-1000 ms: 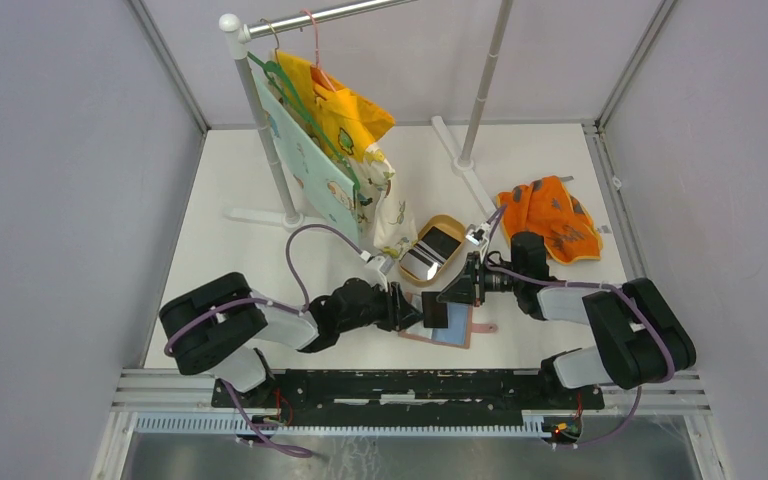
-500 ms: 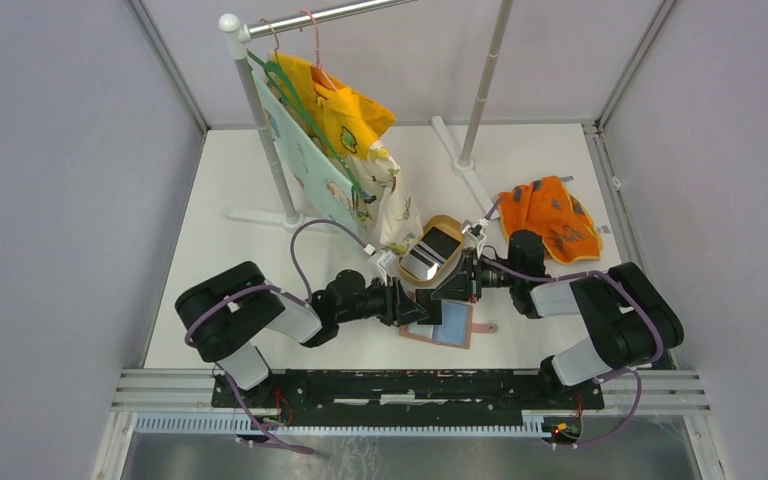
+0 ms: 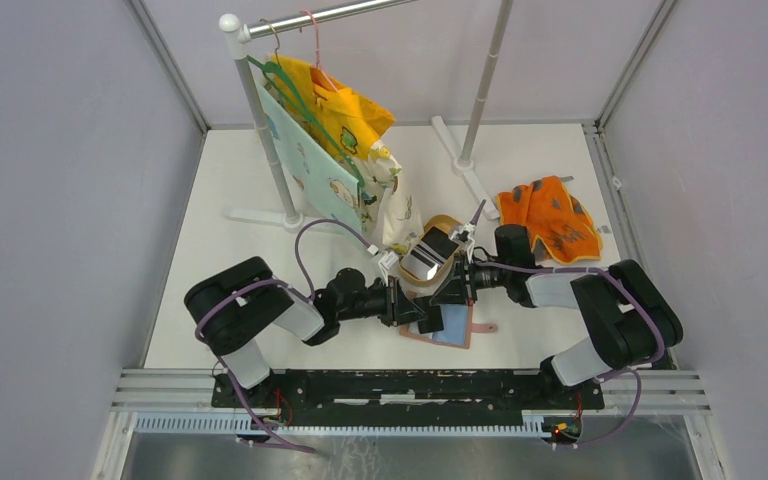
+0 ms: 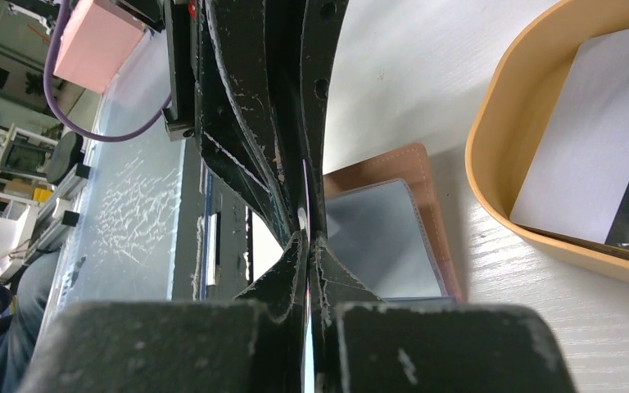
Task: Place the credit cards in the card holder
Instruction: Open the card holder at the center of the board.
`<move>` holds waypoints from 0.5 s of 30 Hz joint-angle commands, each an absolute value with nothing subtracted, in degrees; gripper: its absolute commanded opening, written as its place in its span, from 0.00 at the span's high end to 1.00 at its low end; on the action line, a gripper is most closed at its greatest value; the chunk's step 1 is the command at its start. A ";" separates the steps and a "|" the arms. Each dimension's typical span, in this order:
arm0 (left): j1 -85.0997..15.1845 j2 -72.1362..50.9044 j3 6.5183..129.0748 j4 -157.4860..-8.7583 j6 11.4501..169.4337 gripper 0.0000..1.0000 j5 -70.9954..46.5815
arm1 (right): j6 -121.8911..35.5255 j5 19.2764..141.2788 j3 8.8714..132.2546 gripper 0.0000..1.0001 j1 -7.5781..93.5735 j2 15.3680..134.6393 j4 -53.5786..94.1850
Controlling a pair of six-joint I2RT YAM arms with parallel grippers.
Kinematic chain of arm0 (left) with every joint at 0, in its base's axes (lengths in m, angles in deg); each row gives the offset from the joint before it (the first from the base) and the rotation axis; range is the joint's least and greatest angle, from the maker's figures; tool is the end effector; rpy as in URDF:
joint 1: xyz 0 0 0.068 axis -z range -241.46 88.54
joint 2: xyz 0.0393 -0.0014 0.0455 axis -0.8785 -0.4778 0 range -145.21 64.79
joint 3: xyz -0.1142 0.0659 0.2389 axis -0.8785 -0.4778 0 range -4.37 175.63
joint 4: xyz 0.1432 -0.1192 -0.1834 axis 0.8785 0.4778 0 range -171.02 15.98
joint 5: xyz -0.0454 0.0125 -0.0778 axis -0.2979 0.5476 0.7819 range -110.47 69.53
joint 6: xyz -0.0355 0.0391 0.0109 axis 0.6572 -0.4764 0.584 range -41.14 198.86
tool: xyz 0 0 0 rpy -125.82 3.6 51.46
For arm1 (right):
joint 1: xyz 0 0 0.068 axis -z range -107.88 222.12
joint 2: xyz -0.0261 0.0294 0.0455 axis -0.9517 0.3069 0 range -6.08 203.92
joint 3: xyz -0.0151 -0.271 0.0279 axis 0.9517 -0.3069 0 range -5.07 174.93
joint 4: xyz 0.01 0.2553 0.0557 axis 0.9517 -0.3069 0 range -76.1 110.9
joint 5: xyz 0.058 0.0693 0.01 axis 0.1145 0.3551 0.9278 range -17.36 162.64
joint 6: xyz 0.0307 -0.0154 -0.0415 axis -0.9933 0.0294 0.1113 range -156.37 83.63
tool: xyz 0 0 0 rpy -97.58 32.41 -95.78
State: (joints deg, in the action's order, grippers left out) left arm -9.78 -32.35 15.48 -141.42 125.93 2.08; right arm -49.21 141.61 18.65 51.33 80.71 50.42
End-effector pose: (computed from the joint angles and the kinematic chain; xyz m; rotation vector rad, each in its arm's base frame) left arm 0.1551 -0.2185 0.1187 0.4008 2.1183 -1.4769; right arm 0.2144 0.1169 0.1380 -0.8741 1.9434 1.6252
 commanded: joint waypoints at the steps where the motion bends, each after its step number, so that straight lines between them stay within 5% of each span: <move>1: -10.54 -32.73 17.09 -146.21 126.07 0.80 3.73 | -40.96 141.59 21.94 0.99 50.55 81.32 42.55; 9: -10.93 -35.20 18.10 -148.03 125.54 0.98 6.83 | -33.57 141.72 24.09 0.95 49.98 81.85 35.98; 15: -10.99 -36.25 18.31 -148.17 123.91 0.98 6.95 | -26.51 141.67 26.36 0.83 49.76 81.43 29.09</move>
